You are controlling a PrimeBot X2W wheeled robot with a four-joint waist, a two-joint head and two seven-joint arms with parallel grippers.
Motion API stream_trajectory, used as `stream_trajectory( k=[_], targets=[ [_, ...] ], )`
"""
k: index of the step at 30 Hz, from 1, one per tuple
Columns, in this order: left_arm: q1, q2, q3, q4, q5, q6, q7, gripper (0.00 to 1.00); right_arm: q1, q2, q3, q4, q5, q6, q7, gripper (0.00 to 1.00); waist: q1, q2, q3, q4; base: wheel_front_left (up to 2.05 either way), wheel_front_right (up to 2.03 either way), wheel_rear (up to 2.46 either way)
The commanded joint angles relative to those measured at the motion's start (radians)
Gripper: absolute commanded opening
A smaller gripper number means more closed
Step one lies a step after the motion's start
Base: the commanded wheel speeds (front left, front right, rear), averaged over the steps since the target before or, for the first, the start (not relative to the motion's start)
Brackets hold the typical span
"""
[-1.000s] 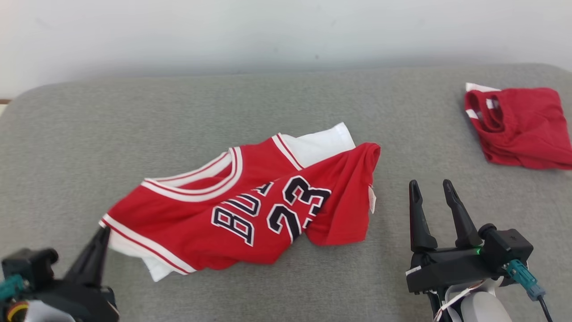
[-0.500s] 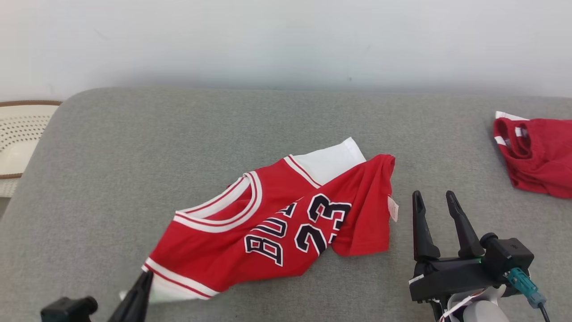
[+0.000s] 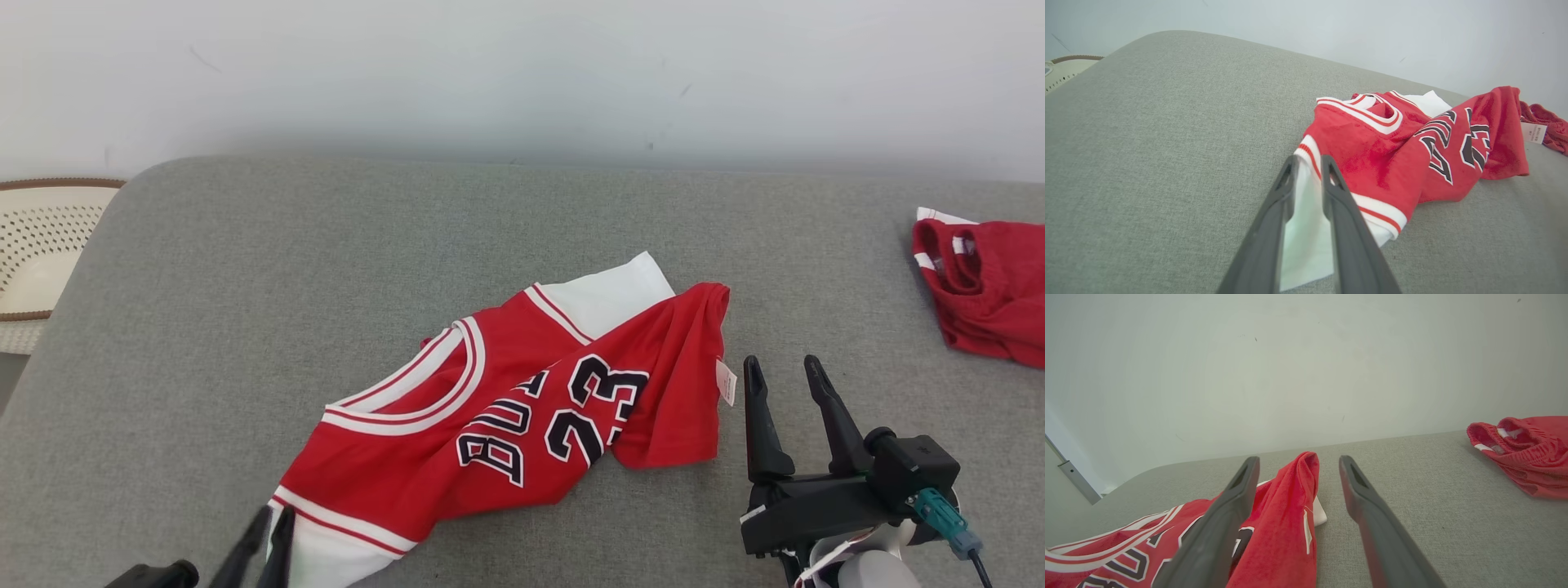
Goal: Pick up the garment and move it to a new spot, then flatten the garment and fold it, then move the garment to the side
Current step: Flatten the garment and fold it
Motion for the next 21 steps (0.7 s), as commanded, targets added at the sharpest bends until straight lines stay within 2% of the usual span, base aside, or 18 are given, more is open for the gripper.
stream_trajectory(
  k=[1,11,21],
  targets=[
    [-0.012,-0.007,0.013,0.013,0.012,0.000,-0.018,1.00,0.000,0.000,0.002,0.003,-0.009,0.000,-0.003,1.00,0.0000,-0.0001,-0.003,-0.003,0.00,0.00,0.00],
    [-0.002,-0.053,0.129,0.030,0.101,0.003,-0.048,1.00,0.014,-0.003,0.007,0.027,-0.002,0.000,-0.003,1.00,0.0000,-0.0001,-0.026,-0.036,0.00,0.00,0.00],
    [0.038,-0.141,0.305,0.002,0.244,0.002,-0.048,1.00,0.025,-0.010,0.030,0.072,0.017,0.000,0.017,1.00,0.0000,-0.0001,-0.036,-0.055,0.00,0.00,0.00]
  ],
)
